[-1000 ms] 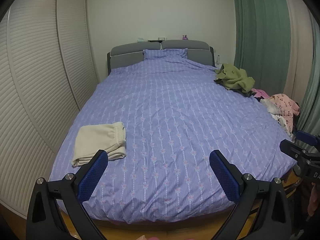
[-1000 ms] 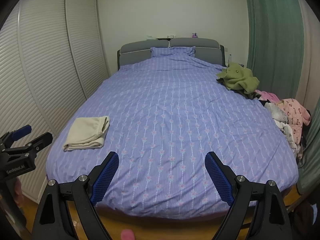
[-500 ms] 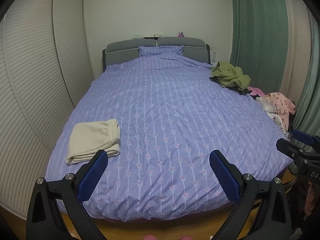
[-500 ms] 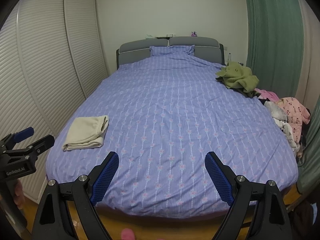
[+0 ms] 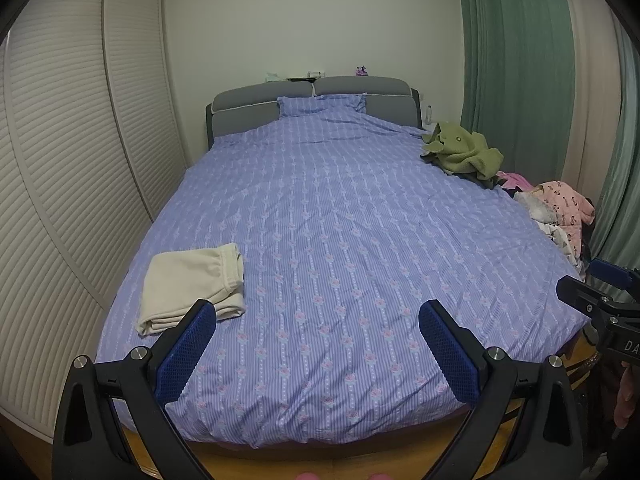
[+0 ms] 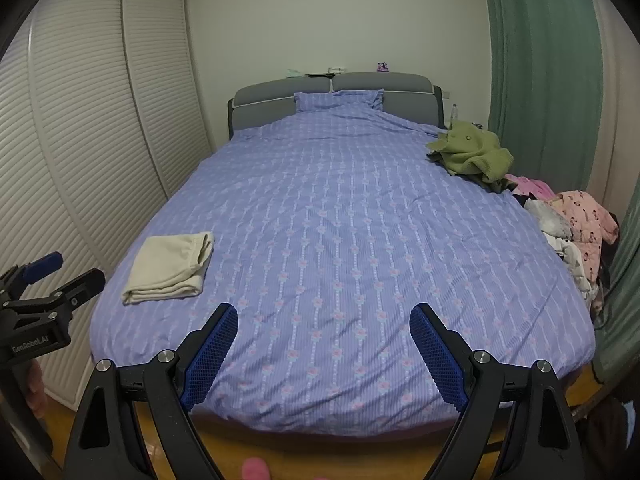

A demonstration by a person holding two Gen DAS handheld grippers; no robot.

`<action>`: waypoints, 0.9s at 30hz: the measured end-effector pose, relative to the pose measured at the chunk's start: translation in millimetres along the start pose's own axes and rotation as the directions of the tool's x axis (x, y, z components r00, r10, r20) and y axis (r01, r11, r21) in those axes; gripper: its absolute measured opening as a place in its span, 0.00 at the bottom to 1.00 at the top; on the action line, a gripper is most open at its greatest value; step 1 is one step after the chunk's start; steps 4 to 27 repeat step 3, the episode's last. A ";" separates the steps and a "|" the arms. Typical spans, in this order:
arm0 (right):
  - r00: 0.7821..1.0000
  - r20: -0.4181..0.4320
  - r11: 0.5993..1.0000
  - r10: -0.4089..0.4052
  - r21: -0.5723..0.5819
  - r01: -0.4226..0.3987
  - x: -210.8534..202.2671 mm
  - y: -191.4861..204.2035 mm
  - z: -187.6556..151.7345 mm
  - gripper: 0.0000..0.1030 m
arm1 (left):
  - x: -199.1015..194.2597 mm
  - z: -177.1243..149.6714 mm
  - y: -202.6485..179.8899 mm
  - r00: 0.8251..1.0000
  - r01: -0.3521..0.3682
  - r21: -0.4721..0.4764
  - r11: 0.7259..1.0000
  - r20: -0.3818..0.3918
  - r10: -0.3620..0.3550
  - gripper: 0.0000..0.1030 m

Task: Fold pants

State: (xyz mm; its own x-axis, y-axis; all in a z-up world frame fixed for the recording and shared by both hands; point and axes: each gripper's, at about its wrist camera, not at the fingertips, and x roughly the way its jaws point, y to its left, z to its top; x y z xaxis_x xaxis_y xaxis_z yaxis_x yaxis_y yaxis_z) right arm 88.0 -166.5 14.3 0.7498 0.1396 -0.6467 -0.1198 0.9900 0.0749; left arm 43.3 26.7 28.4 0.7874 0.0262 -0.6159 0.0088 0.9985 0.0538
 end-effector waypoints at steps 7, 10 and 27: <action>1.000 0.002 1.000 -0.002 -0.002 0.002 0.0 -0.8 0.0 0.86 | -0.8 0.0 -0.6 1.000 -0.006 0.000 1.000 0.003 0.006 1.00; 1.000 0.002 1.000 -0.002 -0.002 0.002 0.0 -0.8 0.0 0.86 | -0.8 0.0 -0.6 1.000 -0.006 0.000 1.000 0.003 0.006 1.00; 1.000 0.002 1.000 -0.002 -0.002 0.002 0.0 -0.8 0.0 0.86 | -0.8 0.0 -0.6 1.000 -0.006 0.000 1.000 0.003 0.006 1.00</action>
